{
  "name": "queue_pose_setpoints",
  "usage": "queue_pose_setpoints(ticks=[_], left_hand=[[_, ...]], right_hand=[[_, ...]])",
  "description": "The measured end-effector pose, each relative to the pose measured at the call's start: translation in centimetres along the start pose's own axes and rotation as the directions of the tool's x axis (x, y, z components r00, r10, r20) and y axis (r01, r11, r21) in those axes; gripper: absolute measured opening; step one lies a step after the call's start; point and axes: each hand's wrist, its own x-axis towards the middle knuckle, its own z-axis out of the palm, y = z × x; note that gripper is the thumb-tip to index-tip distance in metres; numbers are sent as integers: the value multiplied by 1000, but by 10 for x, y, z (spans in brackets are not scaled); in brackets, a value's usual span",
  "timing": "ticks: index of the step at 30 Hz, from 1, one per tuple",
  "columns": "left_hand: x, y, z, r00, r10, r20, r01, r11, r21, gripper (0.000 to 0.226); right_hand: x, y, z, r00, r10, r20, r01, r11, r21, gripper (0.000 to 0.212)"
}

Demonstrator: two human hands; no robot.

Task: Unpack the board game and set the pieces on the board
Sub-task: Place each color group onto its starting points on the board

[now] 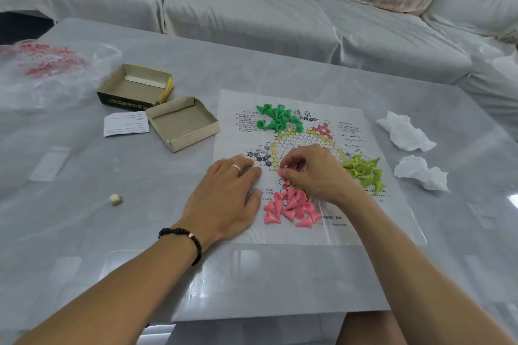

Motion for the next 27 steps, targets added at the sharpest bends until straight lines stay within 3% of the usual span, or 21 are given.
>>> queue_pose_setpoints(ticks=[5,10,19,27], left_hand=[[0,0,-1,1000,-1,3,1,1000,-10,47],[0,1,-2,1000,-1,9,1,1000,-16,46],[1,-1,-4,999,-11,48,14,999,-52,49],[1,0,-6,998,-15,65,18,999,-44,57]], right_hand=[[-1,-1,2,1000,-22,-10,22,1000,-12,5],[-8,7,-9,999,6,-31,-5,1000,27,38],[-20,14,-12,1000,-7,3,7,999,53,16],[-25,19,-15,997,54,-47,-58,993,-99,6]])
